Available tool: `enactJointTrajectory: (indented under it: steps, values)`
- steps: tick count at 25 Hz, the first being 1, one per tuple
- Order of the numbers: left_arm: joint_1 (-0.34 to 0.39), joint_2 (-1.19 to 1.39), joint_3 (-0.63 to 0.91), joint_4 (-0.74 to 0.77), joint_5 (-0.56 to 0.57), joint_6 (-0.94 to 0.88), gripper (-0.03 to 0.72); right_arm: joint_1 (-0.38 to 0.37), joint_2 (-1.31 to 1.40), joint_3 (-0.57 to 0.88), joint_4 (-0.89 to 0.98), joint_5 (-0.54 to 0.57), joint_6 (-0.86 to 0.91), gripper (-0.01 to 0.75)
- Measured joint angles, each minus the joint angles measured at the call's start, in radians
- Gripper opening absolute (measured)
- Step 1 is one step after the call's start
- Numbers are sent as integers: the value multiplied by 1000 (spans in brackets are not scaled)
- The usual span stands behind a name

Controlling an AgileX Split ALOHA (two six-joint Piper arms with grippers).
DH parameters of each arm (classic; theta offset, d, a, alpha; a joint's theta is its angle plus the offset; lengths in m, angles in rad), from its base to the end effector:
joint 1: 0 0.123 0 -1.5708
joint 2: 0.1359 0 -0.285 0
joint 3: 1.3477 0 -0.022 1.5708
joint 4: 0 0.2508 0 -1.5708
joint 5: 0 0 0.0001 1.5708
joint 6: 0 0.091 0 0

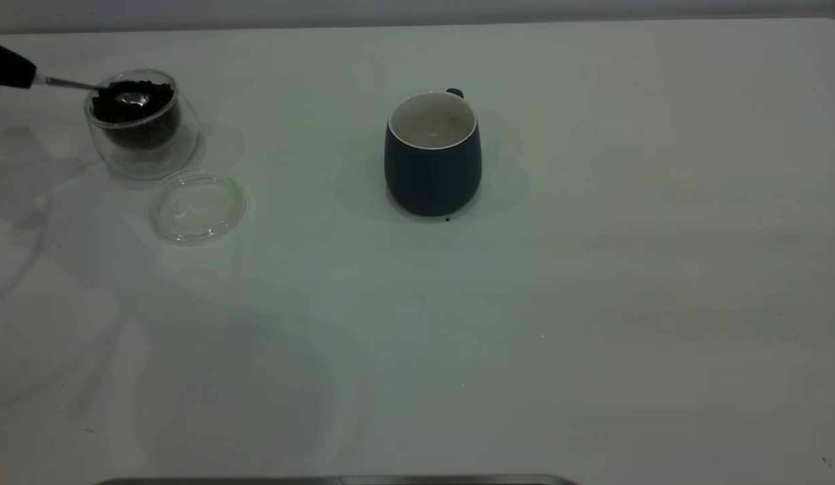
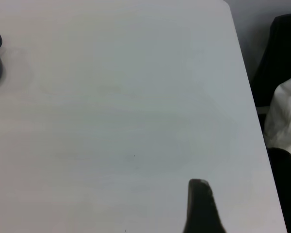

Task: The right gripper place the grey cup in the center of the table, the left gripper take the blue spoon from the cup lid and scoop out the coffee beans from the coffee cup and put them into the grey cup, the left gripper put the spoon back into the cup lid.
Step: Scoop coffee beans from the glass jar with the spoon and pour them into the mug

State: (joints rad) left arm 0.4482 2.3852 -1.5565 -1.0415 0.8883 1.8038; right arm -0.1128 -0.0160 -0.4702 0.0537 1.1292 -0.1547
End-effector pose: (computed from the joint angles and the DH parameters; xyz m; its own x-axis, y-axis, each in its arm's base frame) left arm 0.4319 0.1400 0.0705 -0.6147 0.3890 -0.6861 0.6327 0.7626 -0.1345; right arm -0.0065 0.0052 0.2636 -0.5287 -0.0722 -0.8458 0.0020 0.9963 -0.0863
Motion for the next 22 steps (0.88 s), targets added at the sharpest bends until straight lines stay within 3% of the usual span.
enactJointTrajectory:
  steps: [22]
  values:
    - [0,24,0,1,43,-913,122,0,0,0,0,0,0,459]
